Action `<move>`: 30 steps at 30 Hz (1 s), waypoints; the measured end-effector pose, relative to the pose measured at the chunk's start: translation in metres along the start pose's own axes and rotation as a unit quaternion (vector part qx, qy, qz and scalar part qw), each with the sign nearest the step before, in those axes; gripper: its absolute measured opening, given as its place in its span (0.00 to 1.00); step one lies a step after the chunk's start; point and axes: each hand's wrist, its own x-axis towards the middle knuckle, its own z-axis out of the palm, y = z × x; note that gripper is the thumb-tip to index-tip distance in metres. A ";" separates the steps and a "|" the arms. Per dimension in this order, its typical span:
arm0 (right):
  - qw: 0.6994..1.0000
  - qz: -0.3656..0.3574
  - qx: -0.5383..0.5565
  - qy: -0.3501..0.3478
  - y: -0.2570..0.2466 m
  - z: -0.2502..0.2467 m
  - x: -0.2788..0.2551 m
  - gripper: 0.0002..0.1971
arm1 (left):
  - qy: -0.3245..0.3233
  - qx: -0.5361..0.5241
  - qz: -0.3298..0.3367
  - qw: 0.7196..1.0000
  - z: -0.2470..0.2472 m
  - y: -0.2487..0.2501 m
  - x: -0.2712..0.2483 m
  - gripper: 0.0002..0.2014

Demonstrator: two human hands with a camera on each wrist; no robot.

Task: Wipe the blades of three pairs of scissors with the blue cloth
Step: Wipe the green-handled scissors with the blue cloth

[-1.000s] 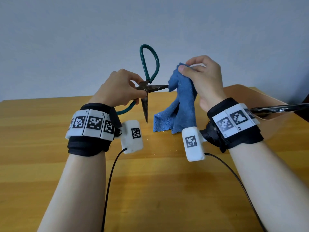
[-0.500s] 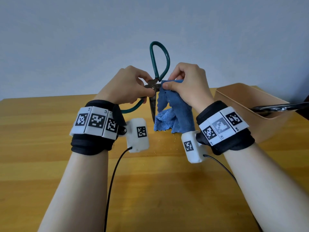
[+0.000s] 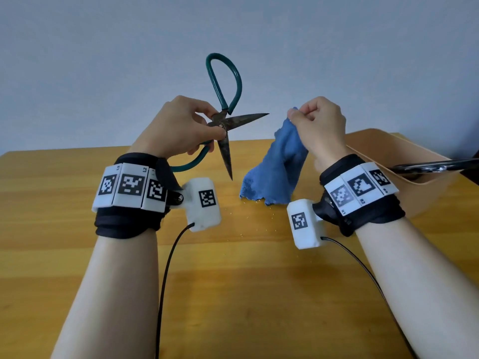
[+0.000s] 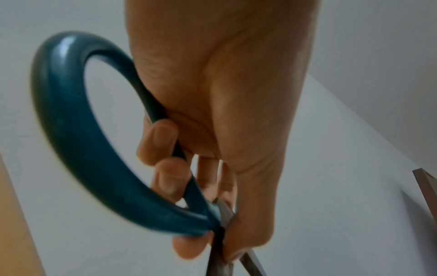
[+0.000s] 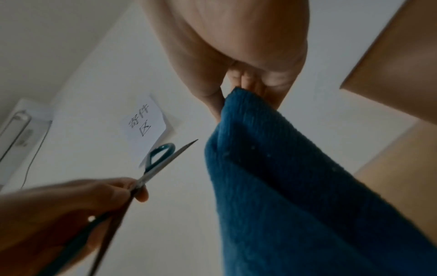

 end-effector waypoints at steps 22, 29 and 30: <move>0.778 0.230 0.501 -0.301 -0.012 0.009 -0.010 0.11 | -0.031 -0.075 -0.011 0.997 0.020 0.007 0.006 0.06; 0.804 0.240 0.491 -0.236 -0.013 0.008 -0.008 0.06 | -0.045 -0.062 -0.022 0.997 0.015 0.003 0.005 0.06; 0.804 0.242 0.494 -0.224 -0.013 0.007 -0.007 0.05 | -0.046 -0.062 -0.022 0.997 0.015 0.003 0.005 0.06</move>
